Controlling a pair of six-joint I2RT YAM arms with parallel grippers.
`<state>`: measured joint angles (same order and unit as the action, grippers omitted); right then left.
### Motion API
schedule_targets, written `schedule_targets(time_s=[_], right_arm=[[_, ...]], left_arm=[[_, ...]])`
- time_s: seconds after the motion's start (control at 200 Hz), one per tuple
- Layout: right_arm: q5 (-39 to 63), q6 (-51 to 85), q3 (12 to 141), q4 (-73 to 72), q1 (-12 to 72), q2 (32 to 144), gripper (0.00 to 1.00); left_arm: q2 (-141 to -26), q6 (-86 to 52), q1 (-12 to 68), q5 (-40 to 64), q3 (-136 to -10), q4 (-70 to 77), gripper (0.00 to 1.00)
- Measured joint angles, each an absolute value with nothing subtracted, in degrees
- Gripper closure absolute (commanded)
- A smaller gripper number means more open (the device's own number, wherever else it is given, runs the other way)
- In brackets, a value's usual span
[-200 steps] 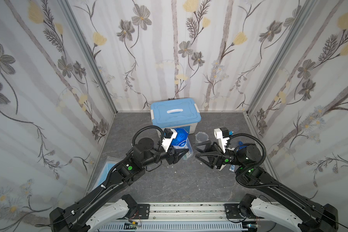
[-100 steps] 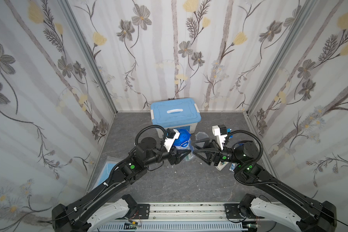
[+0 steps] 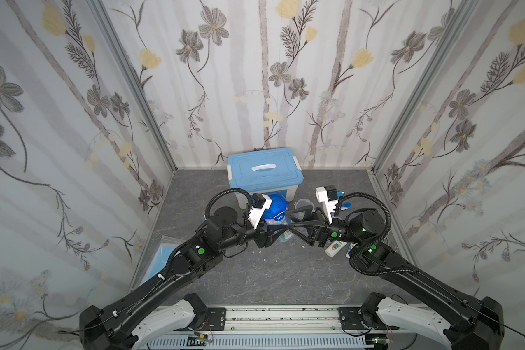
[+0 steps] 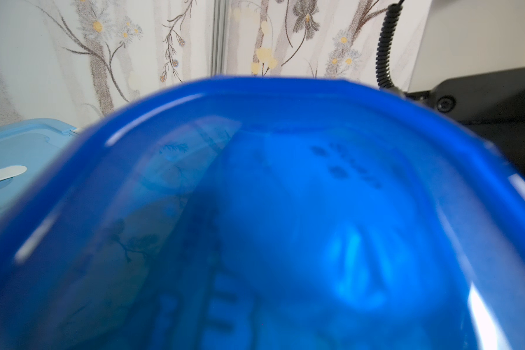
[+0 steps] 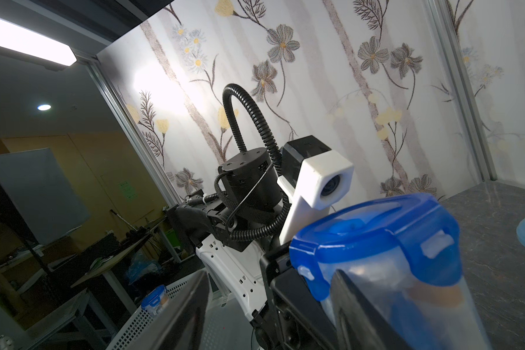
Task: Take out toiletry kits
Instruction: Unfasten the latch on the container.
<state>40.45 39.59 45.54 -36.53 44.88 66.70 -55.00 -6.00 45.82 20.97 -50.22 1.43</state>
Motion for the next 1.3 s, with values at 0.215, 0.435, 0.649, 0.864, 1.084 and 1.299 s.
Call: schedule_targets(time_s=[0.215, 0.435, 0.649, 0.864, 1.084, 1.299], right_arm=[[40.1, 38.0, 46.6, -35.0, 45.8, 67.4, 0.33], [37.8, 37.7, 46.7, -36.8, 47.4, 69.6, 0.34], [40.8, 41.2, 46.0, -42.0, 47.8, 71.9, 0.38], [42.1, 41.8, 45.3, -42.9, 47.3, 70.0, 0.36], [39.0, 42.0, 43.3, -43.4, 44.9, 66.3, 0.43], [39.0, 43.9, 44.4, -41.0, 44.8, 66.5, 0.36]], left_arm=[[-55.3, -6.1, 45.8, 19.9, -51.1, 1.2, 0.42], [-56.0, -7.3, 45.7, 18.0, -51.8, 1.3, 0.43], [-56.9, -7.9, 46.0, 18.1, -51.9, 3.0, 0.43], [-57.1, -7.9, 46.9, 20.4, -51.4, 4.1, 0.44], [-56.5, -7.9, 46.9, 21.7, -50.7, 3.9, 0.43], [-56.2, -6.5, 47.0, 19.6, -50.7, 3.1, 0.42]])
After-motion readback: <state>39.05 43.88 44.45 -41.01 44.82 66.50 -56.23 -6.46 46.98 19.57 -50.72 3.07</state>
